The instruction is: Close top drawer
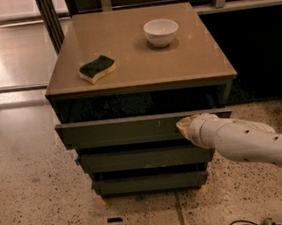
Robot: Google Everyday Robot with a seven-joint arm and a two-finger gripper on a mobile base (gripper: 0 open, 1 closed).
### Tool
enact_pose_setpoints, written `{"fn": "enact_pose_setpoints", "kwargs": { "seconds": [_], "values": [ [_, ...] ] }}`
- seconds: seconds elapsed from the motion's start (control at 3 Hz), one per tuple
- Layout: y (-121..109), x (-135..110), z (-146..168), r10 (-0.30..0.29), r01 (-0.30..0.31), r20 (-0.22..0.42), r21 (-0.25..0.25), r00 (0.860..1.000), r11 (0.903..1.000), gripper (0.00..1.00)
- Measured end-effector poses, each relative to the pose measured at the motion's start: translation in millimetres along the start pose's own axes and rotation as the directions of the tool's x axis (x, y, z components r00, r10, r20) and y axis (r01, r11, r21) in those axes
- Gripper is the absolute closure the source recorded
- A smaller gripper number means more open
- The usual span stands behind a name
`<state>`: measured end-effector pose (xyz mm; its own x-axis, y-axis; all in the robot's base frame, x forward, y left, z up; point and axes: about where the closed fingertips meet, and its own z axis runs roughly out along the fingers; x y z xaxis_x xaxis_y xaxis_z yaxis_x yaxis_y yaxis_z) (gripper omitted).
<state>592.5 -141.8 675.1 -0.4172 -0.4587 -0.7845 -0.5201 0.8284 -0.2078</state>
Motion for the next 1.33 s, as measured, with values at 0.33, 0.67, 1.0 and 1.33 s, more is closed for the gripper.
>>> {"fn": "enact_pose_setpoints", "kwargs": {
  "seconds": [0.33, 0.67, 1.0, 1.33],
  "values": [
    [7, 2, 21, 0.024, -0.025, -0.015, -0.049, 1.0, 0.9985, 1.0],
    [4, -1, 33, 0.04, -0.041, -0.016, -0.057, 0.999, 0.9975, 1.0],
    [-9, -5, 45, 0.034, -0.034, -0.02, -0.033, 0.999, 0.9989, 1.0],
    [-9, -5, 45, 0.034, -0.034, -0.02, -0.033, 0.999, 0.9989, 1.0]
  ]
}}
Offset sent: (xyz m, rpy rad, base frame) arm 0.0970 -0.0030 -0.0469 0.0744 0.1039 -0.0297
